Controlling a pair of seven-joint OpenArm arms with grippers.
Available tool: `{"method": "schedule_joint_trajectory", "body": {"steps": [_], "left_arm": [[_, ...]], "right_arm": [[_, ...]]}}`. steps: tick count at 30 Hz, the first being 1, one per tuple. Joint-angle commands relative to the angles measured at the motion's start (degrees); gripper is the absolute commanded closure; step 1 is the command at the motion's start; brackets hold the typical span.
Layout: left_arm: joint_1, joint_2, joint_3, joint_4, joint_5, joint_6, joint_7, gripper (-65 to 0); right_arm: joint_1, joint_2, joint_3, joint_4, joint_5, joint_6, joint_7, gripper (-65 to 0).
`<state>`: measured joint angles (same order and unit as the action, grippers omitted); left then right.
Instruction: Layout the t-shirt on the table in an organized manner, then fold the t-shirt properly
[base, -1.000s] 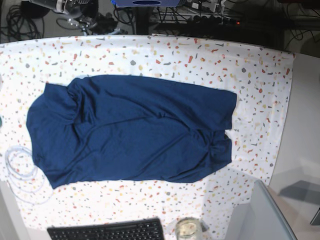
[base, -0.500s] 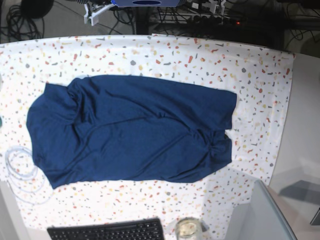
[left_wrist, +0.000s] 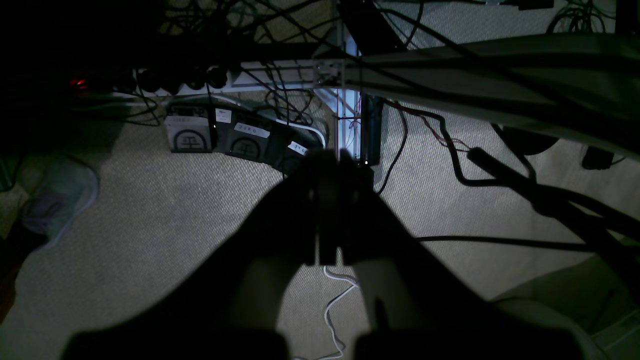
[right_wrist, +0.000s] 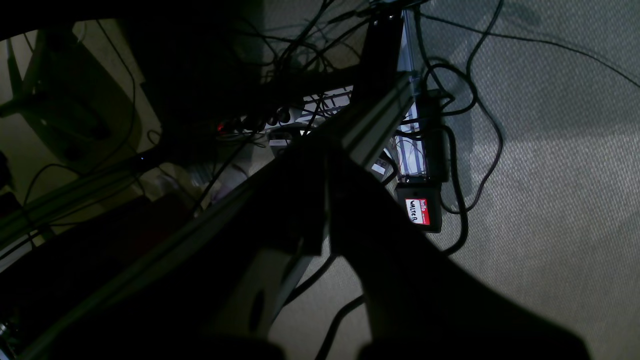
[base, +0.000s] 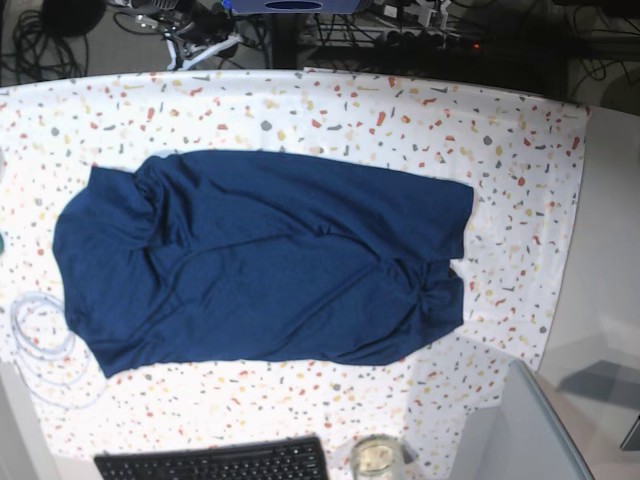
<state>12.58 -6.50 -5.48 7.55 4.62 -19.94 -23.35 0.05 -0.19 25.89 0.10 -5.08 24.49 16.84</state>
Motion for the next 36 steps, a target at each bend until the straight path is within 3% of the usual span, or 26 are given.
{"method": "schedule_joint_trajectory", "body": {"steps": [1,36], "left_arm": [[0.56,-0.22,0.07,0.14,-0.01,-0.5,-0.51,0.0],[-1.72,0.48,0.33,0.32,0.43,-0.5,-0.6,0.0]], "right_arm": [[-0.01,-0.03,-0.09,-0.1,0.03,0.7,0.35,-1.5],[-0.36,-0.03,-0.09,-0.1,0.03,0.7,0.35,-1.5]]}}
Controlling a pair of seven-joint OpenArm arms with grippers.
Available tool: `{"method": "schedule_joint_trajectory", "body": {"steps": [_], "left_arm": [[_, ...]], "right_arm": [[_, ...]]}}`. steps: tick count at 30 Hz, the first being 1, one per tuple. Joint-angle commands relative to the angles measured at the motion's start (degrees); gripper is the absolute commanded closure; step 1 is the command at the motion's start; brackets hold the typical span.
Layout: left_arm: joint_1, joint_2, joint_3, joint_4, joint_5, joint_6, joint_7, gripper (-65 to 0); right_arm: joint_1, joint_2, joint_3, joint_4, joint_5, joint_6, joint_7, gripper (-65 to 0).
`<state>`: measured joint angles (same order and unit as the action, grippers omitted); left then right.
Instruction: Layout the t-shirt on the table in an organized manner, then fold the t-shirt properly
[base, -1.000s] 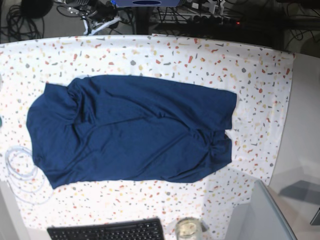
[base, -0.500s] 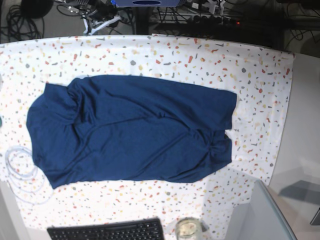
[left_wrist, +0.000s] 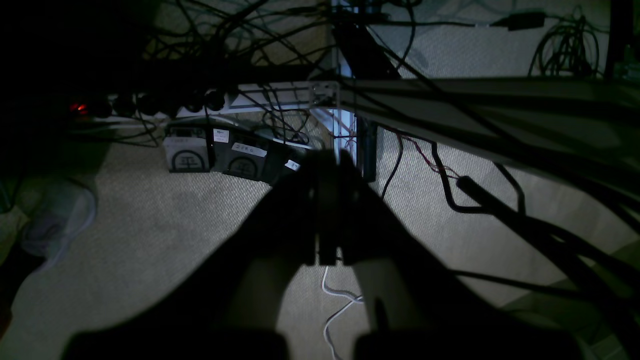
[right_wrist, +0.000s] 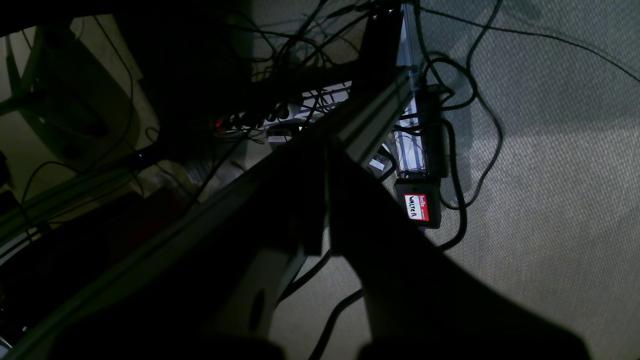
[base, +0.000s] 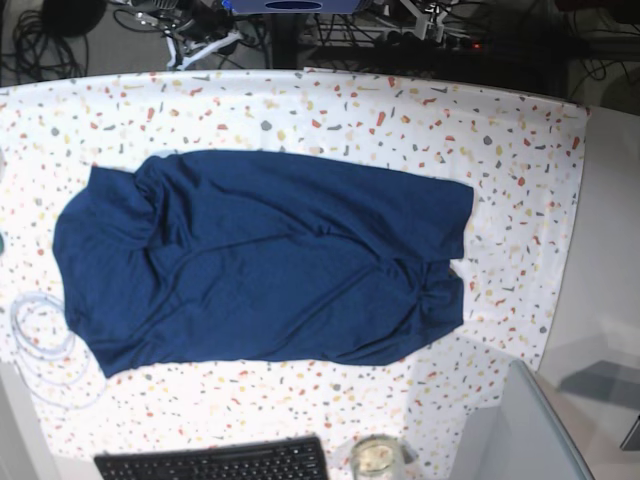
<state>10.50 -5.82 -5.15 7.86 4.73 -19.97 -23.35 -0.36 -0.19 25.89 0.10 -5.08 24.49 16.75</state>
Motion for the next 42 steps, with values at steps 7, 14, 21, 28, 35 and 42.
{"method": "schedule_joint_trajectory", "body": {"steps": [7,14,21,28,35,42], "left_arm": [[0.27,-0.99,-0.17,0.01,-0.2,-0.47,-0.6,0.0],[0.27,-0.72,0.0,-0.25,0.32,-0.47,-0.6,0.0],[0.53,-0.72,0.0,-0.34,0.24,-0.47,-0.51,0.0],[0.18,-0.72,-0.35,-0.34,-0.2,-0.47,-0.51,0.0],[0.27,-0.72,-0.35,-0.34,-0.2,-0.47,-0.51,0.0],[0.35,-0.81,-0.44,-0.34,-0.2,-0.47,-0.51,0.0]], "right_arm": [[0.05,-0.03,-0.09,-0.1,0.03,0.7,0.43,-1.5],[0.76,-0.03,-0.09,-0.1,0.03,0.7,0.43,-1.5],[0.84,0.05,0.18,-0.1,0.11,0.7,0.7,-0.8],[-2.67,0.23,0.18,1.0,0.11,0.7,0.79,-0.8],[-8.12,-0.21,-0.09,5.48,0.11,0.96,0.79,-0.8],[-9.0,-0.12,-0.18,5.84,0.11,1.05,0.79,-1.4]]}}
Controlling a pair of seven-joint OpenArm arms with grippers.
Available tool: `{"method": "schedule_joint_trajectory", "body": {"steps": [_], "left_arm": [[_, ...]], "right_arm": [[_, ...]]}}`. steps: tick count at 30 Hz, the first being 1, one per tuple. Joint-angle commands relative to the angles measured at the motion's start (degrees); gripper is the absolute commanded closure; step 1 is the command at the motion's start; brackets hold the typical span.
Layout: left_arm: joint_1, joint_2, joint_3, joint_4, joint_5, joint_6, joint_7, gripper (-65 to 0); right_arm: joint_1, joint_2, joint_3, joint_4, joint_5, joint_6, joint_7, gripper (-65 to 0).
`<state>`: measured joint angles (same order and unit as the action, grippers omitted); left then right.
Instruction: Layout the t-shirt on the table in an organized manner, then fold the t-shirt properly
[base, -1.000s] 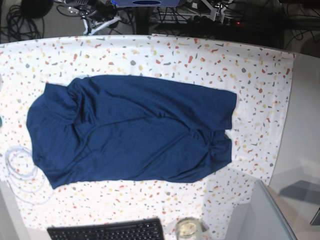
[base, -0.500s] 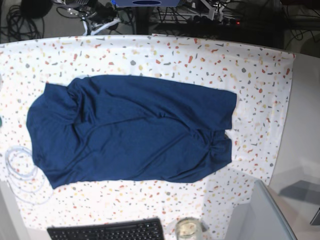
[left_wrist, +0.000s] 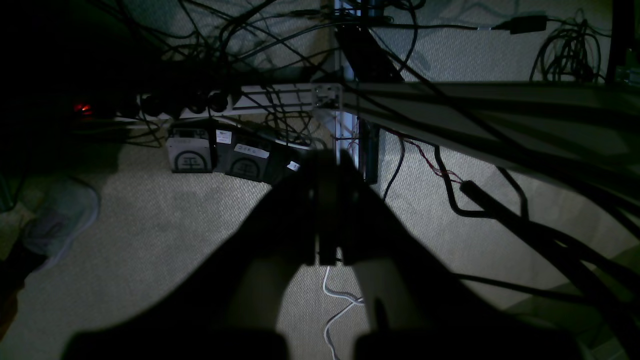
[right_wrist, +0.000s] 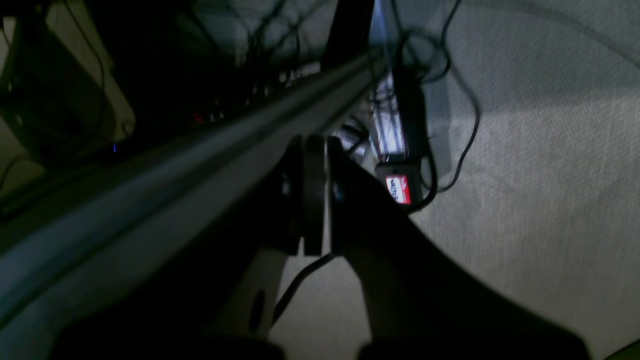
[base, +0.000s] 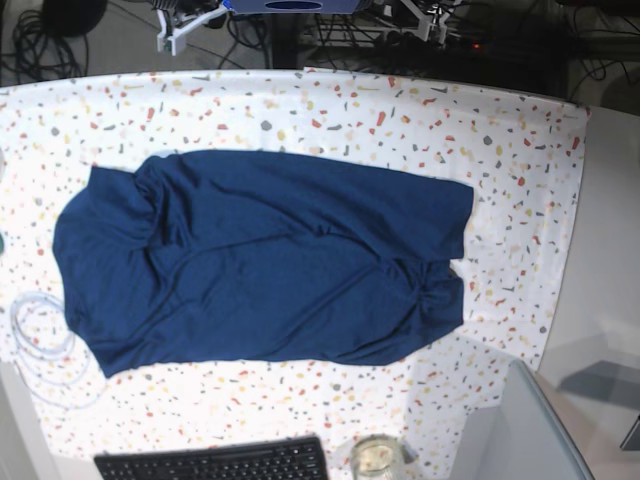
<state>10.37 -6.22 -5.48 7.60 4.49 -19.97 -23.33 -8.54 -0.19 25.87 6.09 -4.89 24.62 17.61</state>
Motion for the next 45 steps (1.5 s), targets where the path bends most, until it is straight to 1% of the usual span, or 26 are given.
{"method": "schedule_joint_trajectory", "body": {"steps": [1,5,6,7,11,12,13,14,17,19,20,21,24,26,28,31,33,34,35,37,39,41,43,44,45], "left_arm": [[0.49,-0.42,-0.11,-0.08,0.04,-0.47,-0.54,0.0],[0.49,-0.42,-0.11,-0.08,0.04,-0.47,-0.54,0.0],[0.49,-0.42,-0.11,-0.08,0.04,-0.47,-0.54,0.0],[0.49,-0.51,-0.11,-0.08,0.04,-0.47,-0.54,0.0],[1.01,-0.86,0.24,0.36,0.39,-0.47,-0.62,0.0],[1.19,-0.95,0.07,0.36,0.04,-0.74,-0.89,0.0],[1.89,-1.12,-0.11,0.54,0.04,-0.82,-0.98,0.0],[2.95,-2.18,-0.11,1.94,0.04,-1.0,-1.06,0.0],[8.93,-4.55,-0.28,11.26,-0.23,-3.37,-0.8,0.0],[14.02,-6.48,-0.28,19.97,-2.07,-4.25,-0.62,0.0],[16.93,-7.36,-0.2,24.1,-3.66,-4.25,-0.54,0.0],[20.0,-8.24,-0.11,28.93,-5.68,-4.43,-0.54,0.0],[27.65,-10.97,-0.11,41.59,-12.8,-5.13,-0.45,0.0],[31.87,-12.2,-0.28,49.24,-18.6,-5.57,-0.45,0.0],[36.88,-13.87,-0.28,58.38,-26.69,-5.66,-0.01,0.0],[43.21,-15.89,-0.28,72.54,-38.12,-5.66,2.89,0.0],[45.41,-16.59,-0.28,79.48,-40.76,-5.66,3.24,0.0],[45.85,-16.59,-0.28,82.91,-40.4,-5.4,3.24,0.0],[45.85,-16.59,-0.28,85.28,-39.96,-5.4,3.42,0.0],[45.41,-16.51,-0.37,89.33,-39.26,-5.31,3.68,0.0],[43.12,-16.33,-0.28,91.09,-39.35,-4.87,5.0,0.0],[39.34,-15.19,-0.46,91.61,-39.44,-2.41,9.57,0.0],[34.51,-14.13,-1.69,91.79,-39.09,1.9,15.99,0.0],[31.87,-13.52,-2.13,91.79,-39.09,3.48,19.33,0.0],[28.97,-12.9,-2.48,91.79,-39.09,4.19,22.85,0.0]], "right_arm": [[-0.83,-0.12,-0.15,-0.15,-0.08,0.92,-0.07,-1.5],[-1.88,-0.12,-0.24,-0.15,-0.08,0.92,-0.07,-2.0],[-2.06,-0.12,-0.24,-0.15,-0.08,0.92,-0.24,-3.3],[-2.23,-0.12,-0.24,-0.15,-0.08,0.92,-0.42,-5.6],[-4.17,0.05,-0.24,-0.15,-0.08,0.92,-0.33,-19.8],[-4.61,0.14,0.02,-0.15,-0.08,0.92,-0.33,-20.4],[-5.31,0.23,0.2,-0.07,-0.08,0.92,-0.33,-19.2],[-6.54,0.23,0.29,-0.07,0.01,0.92,-0.16,-16.2],[-11.29,0.05,0.29,4.51,0.01,0.92,-0.07,-1.2],[-16.21,-0.56,0.29,11.36,0.01,0.92,-0.33,0.0],[-18.67,-1.7,0.29,15.41,0.01,0.92,-0.42,-1.4],[-21.66,-3.11,0.29,20.15,0.01,0.83,-0.42,-0.8],[-30.1,-5.92,0.2,35.8,0.01,0.83,-0.51,-0.2],[-34.23,-6.63,-0.15,44.86,0.01,0.83,-0.51,-0.2],[-37.75,-6.72,-0.15,53.56,0.01,0.74,-1.3,-0.2],[-40.65,-6.1,0.29,64.73,0.01,0.74,-5.69,-0.2],[-41.0,-3.73,0.99,69.3,0.71,0.74,-7.98,-0.2],[-40.83,-1.79,1.87,71.32,2.91,0.74,-8.68,-0.2],[-40.56,-0.21,2.48,72.73,5.81,0.83,-8.86,-0.2],[-39.77,4.01,3.36,76.68,14.51,0.92,-9.03,-0.2],[-39.51,7.26,4.24,80.9,21.46,0.92,-9.56,-0.2],[-38.45,9.99,4.24,85.21,27.26,0.92,-12.73,-0.2],[-35.55,12.01,4.51,89.96,32.53,0.92,-19.06,-0.2],[-33.71,12.63,4.51,91.36,34.56,0.92,-22.66,-0.3],[-30.89,13.33,4.51,92.07,36.4,0.92,-26.27,-0.6]]}}
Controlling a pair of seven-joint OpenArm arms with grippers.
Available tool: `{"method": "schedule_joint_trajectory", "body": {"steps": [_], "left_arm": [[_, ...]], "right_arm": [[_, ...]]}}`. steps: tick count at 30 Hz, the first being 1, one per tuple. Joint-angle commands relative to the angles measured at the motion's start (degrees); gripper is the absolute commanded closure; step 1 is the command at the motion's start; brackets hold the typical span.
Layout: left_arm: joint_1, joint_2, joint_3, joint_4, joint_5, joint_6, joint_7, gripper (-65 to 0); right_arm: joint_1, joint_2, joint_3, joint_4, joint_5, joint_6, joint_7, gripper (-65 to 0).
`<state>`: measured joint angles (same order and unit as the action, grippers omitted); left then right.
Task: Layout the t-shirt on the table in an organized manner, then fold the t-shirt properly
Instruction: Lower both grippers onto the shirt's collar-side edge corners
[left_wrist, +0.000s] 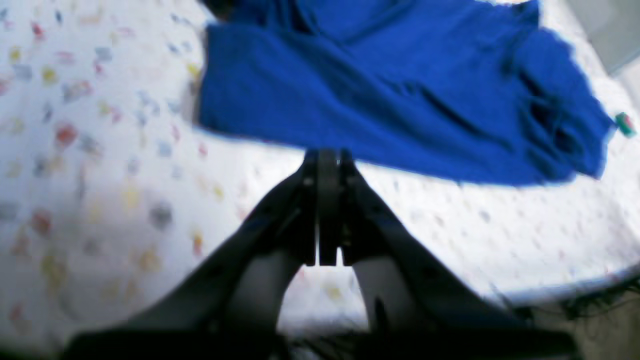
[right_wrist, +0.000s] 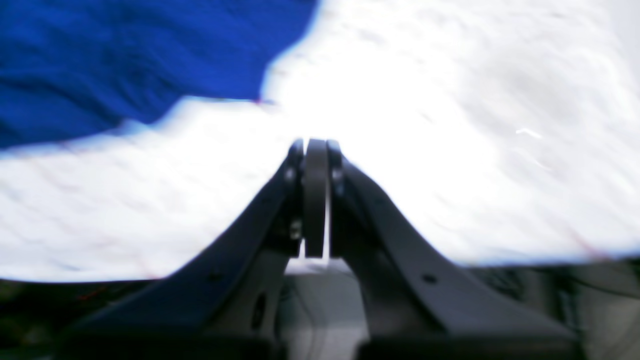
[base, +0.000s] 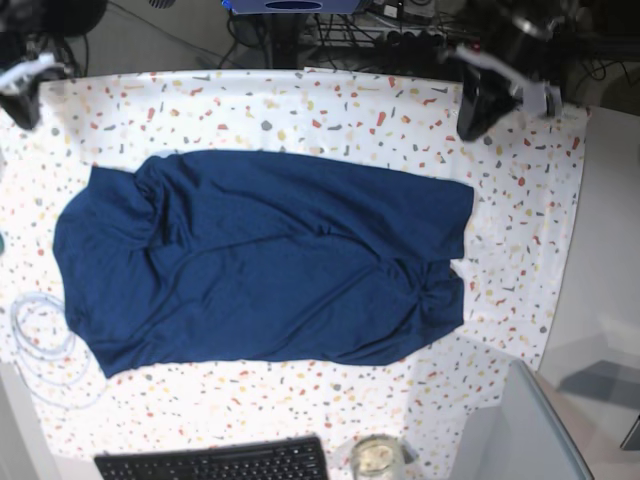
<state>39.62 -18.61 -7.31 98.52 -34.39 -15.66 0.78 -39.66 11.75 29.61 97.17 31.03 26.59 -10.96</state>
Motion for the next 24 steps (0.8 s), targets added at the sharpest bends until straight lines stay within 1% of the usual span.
{"method": "schedule_joint_trajectory", "body": {"steps": [1,3,4,6,8,9,10,11,12,13,14,16,17,19,21,23,24], "left_arm": [[-2.65,0.02,-1.08,0.95,-0.2,-0.03,1.64,0.0],[-7.66,0.9,-1.35,1.04,-0.2,0.06,7.62,0.0],[-10.3,1.16,-1.35,0.78,-0.2,0.14,10.26,0.0],[-15.22,1.86,-1.35,0.42,-0.11,0.67,15.97,0.0],[-18.82,2.22,-1.35,0.07,-0.11,0.85,20.89,0.0],[-20.14,2.22,-1.35,0.07,-0.11,0.85,22.39,-7.4],[-21.2,2.22,-1.17,-0.01,-0.11,0.85,23.18,-16.1],[-21.99,2.22,-0.82,-0.28,-0.11,0.85,23.71,-23.5],[-22.34,2.22,-0.73,-0.89,-0.11,0.85,23.62,-27.2],[-22.78,2.3,-0.73,-1.86,-0.11,0.85,23.53,-28.0],[-23.13,2.3,-0.73,-3.36,-0.11,0.85,23.44,-27.8],[-24.71,2.3,-0.56,-7.22,-0.11,0.85,23.44,-23.9],[-25.24,2.39,-0.47,-9.25,-0.11,0.85,23.44,-21.2],[-26.21,3.27,0.67,-13.38,0.15,0.85,23.27,-13.8],[-27.0,3.53,2.26,-15.93,2.96,0.85,21.16,-7.7],[-27.26,4.77,3.66,-18.74,7.71,0.85,16.85,-0.7],[-27.35,5.73,3.75,-20.15,10.08,0.85,15.18,0.0]], "right_arm": [[2.52,1.66,0.77,1.25,1.28,-1.05,-0.6,-2.0],[8.32,1.75,0.77,1.34,1.63,-1.05,-7.1,-8.3],[10.96,1.75,0.86,1.25,1.63,-1.05,-10.01,-13.2],[15.09,1.75,1.82,0.73,1.55,-1.05,-14.67,-24.2],[18.25,1.48,3.05,-0.07,1.55,-1.05,-17.13,-36.6],[19.22,1.75,3.32,-0.42,1.55,-1.05,-17.74,-41.7],[19.92,1.92,3.05,-1.47,1.55,-1.05,-18.53,-46.1],[20.45,2.1,2.97,-2.62,1.55,-1.05,-19.32,-47.9],[20.71,2.8,2.88,-3.67,1.46,-1.05,-20.03,-48.0],[21.24,3.59,1.91,-5.34,1.46,-1.05,-20.82,-48.0],[21.42,4.38,0.07,-7.19,1.46,-1.05,-21.08,-48.0],[21.51,6.58,-3.8,-10.79,1.46,-0.96,-21.08,-48.0],[21.51,7.28,-5.47,-12.02,1.46,-0.96,-21.08,-48.0],[21.59,7.55,-8.02,-13.08,1.55,-0.87,-20.82,-48.2],[21.51,7.72,-9.25,-13.34,1.55,0.62,-18.97,-48.5],[21.68,7.55,-9.25,-14.13,1.46,2.55,-18.01,-48.6],[22.03,7.55,-9.25,-15.1,1.46,2.91,-17.92,-48.6]]}}
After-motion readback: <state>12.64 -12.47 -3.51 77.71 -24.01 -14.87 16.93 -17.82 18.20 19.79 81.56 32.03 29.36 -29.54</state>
